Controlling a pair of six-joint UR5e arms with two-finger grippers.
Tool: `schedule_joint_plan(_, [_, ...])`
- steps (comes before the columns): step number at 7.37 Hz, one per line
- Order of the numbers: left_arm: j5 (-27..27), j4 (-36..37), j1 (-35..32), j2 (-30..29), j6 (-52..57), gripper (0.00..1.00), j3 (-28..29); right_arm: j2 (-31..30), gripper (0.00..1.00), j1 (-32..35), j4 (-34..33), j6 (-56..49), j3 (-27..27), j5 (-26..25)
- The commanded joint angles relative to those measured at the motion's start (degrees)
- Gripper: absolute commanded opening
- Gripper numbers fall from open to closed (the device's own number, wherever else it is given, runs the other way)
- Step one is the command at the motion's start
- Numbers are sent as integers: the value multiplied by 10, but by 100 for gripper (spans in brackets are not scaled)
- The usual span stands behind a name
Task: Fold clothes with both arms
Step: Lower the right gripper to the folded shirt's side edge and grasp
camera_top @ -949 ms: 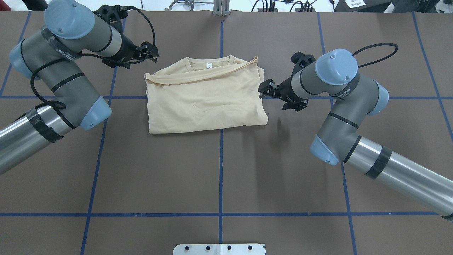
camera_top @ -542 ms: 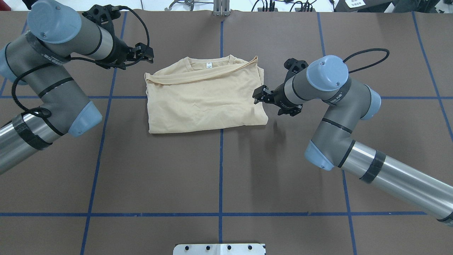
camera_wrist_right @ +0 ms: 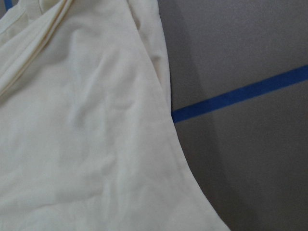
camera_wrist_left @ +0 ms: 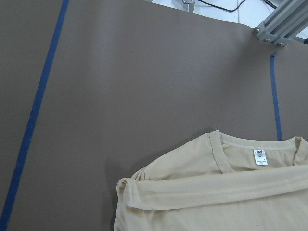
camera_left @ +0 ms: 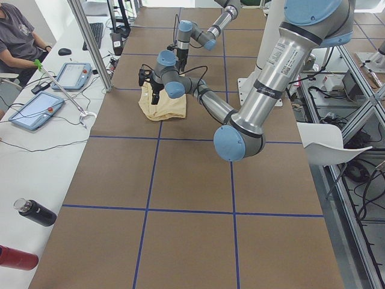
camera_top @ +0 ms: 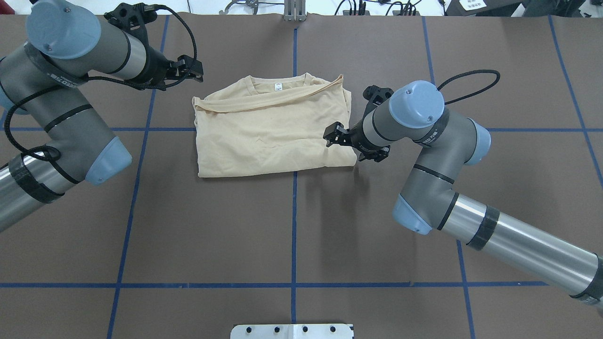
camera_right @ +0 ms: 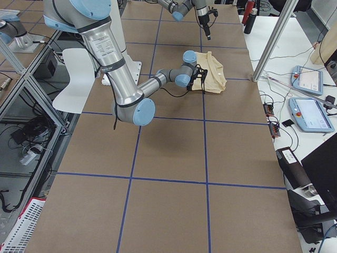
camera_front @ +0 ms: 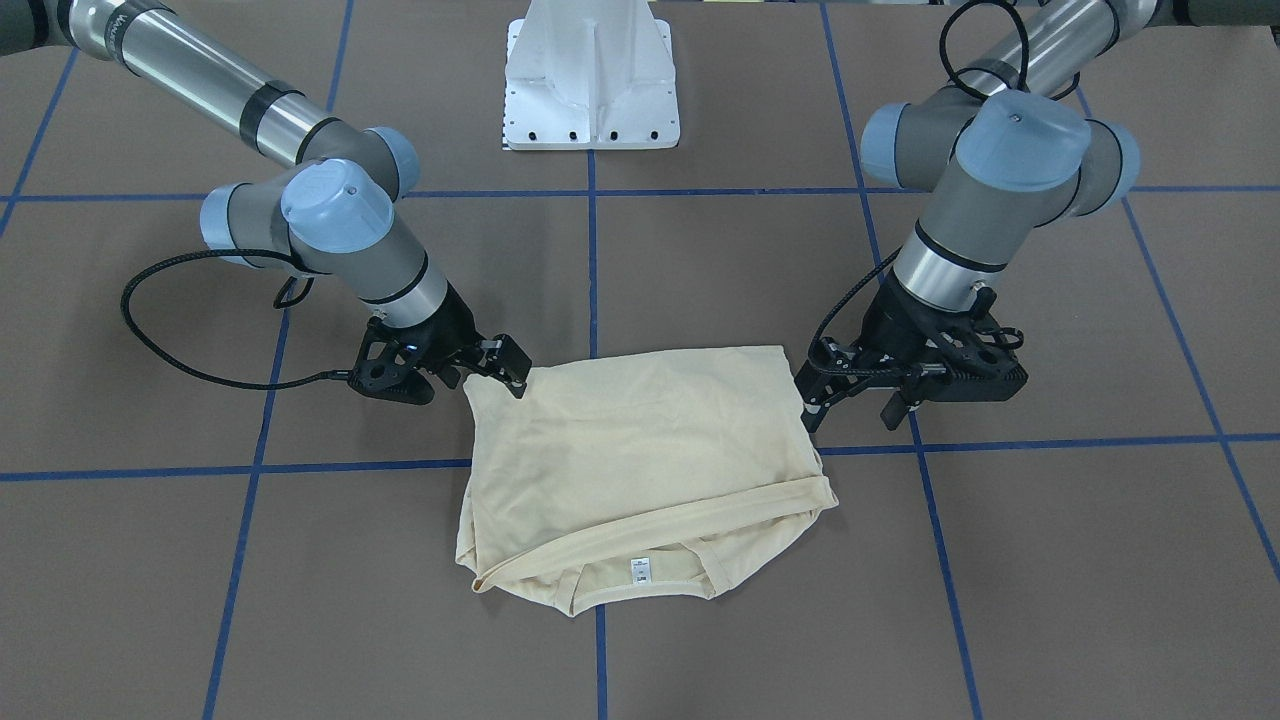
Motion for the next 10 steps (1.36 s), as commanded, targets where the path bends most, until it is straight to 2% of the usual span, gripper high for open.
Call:
schedule_joint_plan(1, [2,13,0,0,0,99,-10,0,98,-5,-15,-5,-2,-7])
schedule_joint_plan(4, [2,15,0,1,0,99,-13,1,84,-5,-23,-7,-4,-8])
schedule_joint_plan(5, [2,15,0,1,0,99,-13,1,63,-3,-24,-7,-4,-8])
schedule_joint_plan(7, [3,15,1,4,0,99,-13,10,1,-1,-41,-6,-3,-8])
schedule_joint_plan(10, [2,15,1,5,0,99,-12,19,0,3,-55,-6,-3,-7])
